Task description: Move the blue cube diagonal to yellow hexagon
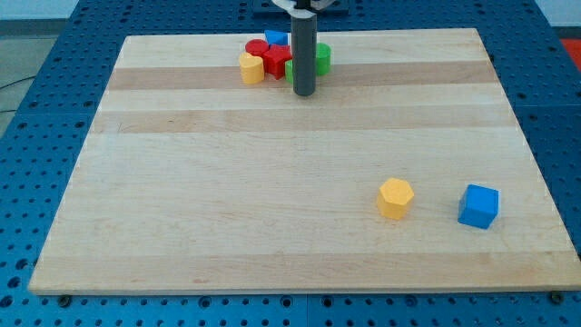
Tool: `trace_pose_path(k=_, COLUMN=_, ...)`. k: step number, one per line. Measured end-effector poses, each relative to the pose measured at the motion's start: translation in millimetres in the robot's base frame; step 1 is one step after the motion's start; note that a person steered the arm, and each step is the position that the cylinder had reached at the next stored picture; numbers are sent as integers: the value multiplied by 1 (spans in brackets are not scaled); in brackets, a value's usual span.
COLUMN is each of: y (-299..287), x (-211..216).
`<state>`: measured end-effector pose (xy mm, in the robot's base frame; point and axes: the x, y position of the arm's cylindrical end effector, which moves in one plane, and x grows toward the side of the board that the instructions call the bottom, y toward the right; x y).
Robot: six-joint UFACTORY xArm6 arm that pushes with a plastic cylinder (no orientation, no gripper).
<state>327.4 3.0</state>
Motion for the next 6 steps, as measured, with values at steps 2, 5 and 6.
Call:
trace_pose_path(k=2, y=22, x=19)
trace_pose_path(k=5, y=230, x=191)
trace_pose_path(k=6, y=217, x=243)
